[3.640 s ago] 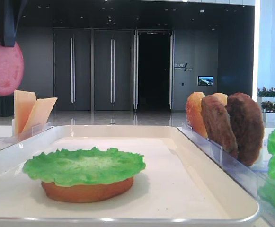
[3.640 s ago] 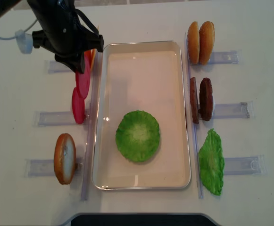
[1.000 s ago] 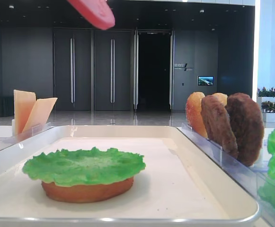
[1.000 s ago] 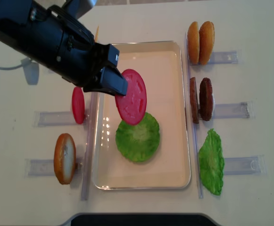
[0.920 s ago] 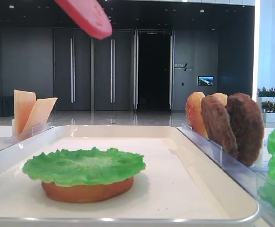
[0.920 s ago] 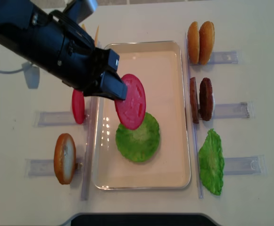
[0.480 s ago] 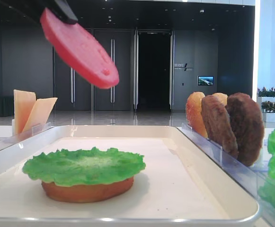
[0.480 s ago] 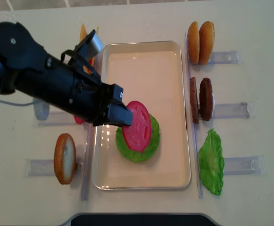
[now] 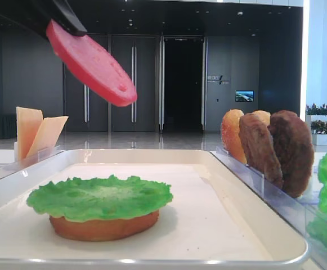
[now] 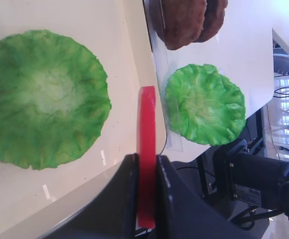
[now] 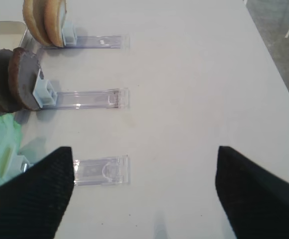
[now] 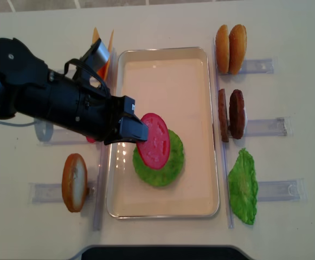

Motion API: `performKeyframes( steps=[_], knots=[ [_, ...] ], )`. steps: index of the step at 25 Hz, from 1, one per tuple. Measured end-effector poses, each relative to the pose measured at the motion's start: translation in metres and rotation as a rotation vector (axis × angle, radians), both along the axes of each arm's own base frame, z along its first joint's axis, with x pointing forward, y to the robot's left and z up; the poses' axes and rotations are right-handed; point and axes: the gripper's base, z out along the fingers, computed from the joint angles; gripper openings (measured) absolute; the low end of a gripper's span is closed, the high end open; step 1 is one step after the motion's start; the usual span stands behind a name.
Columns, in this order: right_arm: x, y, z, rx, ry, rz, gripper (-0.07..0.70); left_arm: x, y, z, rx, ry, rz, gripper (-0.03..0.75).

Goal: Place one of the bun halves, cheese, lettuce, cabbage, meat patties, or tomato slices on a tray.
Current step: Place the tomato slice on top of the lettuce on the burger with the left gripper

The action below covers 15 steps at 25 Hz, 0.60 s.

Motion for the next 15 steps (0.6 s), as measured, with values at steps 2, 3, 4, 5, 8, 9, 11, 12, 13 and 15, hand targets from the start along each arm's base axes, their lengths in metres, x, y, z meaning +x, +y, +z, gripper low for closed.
performKeyframes(
  steps=[2, 3, 4, 5, 8, 9, 11, 12, 13, 15],
  knots=[
    [0.0, 0.0, 0.0, 0.0, 0.0, 0.0, 0.58, 0.0, 0.0, 0.0, 0.001, -0.003, 0.002, 0.051],
    [0.0, 0.0, 0.0, 0.0, 0.0, 0.0, 0.58, 0.001, 0.0, 0.0, 0.002, -0.005, 0.006, 0.051],
    [0.0, 0.0, 0.0, 0.0, 0.0, 0.0, 0.58, 0.001, 0.0, -0.001, 0.003, -0.007, 0.008, 0.051],
    [0.0, 0.0, 0.0, 0.0, 0.0, 0.0, 0.58, 0.002, 0.0, -0.002, 0.005, -0.005, 0.01, 0.051],
    [0.0, 0.0, 0.0, 0.0, 0.0, 0.0, 0.58, 0.005, -0.001, -0.008, 0.015, 0.013, 0.015, 0.051],
    [0.0, 0.0, 0.0, 0.0, 0.0, 0.0, 0.58, 0.006, -0.001, -0.011, 0.018, 0.02, 0.016, 0.051],
    [0.0, 0.0, 0.0, 0.0, 0.0, 0.0, 0.58, 0.009, -0.003, -0.015, 0.019, 0.029, 0.013, 0.051],
    [0.0, 0.0, 0.0, 0.0, 0.0, 0.0, 0.58, 0.01, -0.003, -0.018, 0.019, 0.031, 0.011, 0.051],
    [0.0, 0.0, 0.0, 0.0, 0.0, 0.0, 0.58, 0.012, -0.004, -0.02, 0.016, 0.033, 0.008, 0.051],
    [0.0, 0.0, 0.0, 0.0, 0.0, 0.0, 0.58, 0.015, -0.006, -0.025, 0.008, 0.04, 0.009, 0.051]
  ],
)
